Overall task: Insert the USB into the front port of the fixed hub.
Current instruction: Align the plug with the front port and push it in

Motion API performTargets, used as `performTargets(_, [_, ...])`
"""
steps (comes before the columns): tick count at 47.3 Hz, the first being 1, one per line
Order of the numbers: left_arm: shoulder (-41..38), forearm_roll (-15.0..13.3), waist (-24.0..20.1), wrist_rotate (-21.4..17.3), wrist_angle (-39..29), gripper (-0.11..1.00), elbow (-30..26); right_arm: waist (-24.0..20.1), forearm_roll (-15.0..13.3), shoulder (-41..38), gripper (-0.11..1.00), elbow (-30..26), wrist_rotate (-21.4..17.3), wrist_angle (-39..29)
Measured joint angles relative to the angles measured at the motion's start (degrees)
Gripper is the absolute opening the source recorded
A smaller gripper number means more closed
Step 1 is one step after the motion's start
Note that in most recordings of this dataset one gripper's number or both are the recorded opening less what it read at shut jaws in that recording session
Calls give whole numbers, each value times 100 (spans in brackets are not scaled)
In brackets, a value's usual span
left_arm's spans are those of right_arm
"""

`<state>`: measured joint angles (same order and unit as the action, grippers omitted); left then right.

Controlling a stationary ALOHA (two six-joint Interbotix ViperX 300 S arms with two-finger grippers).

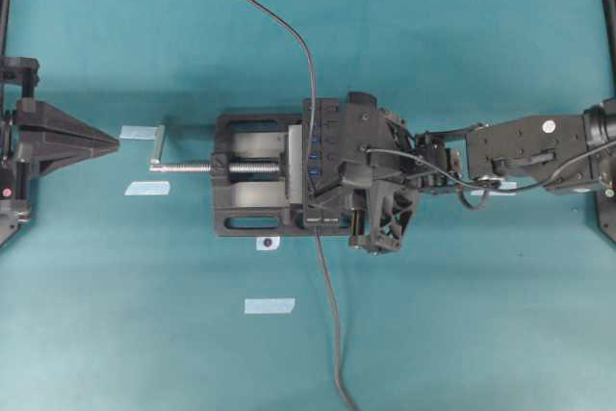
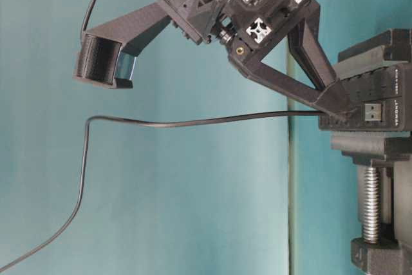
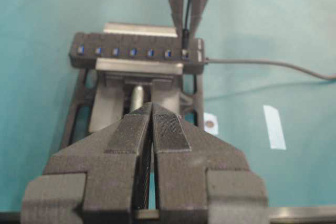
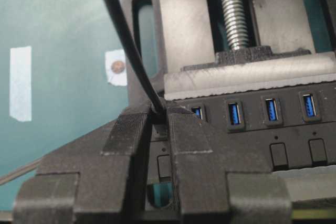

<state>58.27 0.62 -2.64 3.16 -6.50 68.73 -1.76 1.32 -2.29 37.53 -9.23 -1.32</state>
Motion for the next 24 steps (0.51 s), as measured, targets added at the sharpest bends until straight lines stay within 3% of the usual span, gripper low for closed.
performTargets(24, [0, 0, 0, 0, -9, 0, 0, -18, -9, -70, 6, -9, 0, 105])
